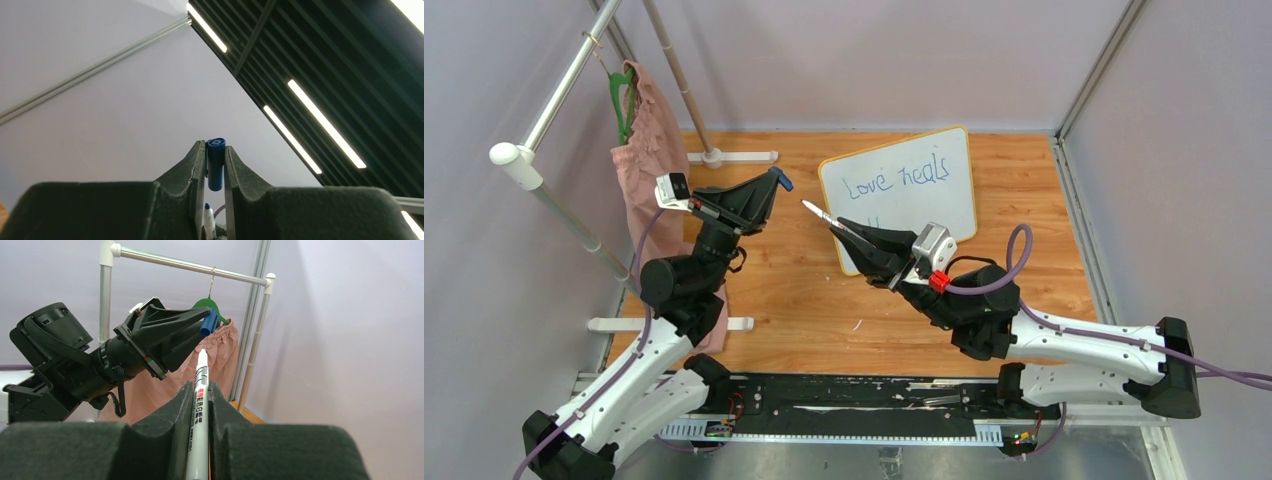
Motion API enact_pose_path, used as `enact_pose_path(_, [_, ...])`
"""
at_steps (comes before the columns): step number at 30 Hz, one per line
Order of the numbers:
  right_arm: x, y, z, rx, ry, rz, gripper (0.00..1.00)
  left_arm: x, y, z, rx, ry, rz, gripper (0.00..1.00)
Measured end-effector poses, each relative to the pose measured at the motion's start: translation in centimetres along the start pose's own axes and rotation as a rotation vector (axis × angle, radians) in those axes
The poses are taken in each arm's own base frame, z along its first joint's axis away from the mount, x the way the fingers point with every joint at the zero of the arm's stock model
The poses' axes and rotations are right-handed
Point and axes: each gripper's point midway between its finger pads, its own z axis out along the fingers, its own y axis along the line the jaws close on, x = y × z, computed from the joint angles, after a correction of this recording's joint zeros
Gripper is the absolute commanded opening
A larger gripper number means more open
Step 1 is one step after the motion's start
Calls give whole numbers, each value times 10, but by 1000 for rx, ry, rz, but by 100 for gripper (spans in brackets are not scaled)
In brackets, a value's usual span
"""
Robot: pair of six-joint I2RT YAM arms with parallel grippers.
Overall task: Write a sentence on the whiteboard
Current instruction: Close the whiteboard marker at the center of the board.
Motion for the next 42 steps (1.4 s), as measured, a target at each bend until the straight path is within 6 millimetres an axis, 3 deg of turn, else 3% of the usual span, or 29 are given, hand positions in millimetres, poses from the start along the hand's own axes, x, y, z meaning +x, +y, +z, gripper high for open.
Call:
enact_pose_path(15, [-14,-5,8,19,-28,8,0,0,1,0,-5,1,0,0])
enact_pose_path(42, [-3,0,13,10,6,1,0,1,4,1,-12,4,-3,0])
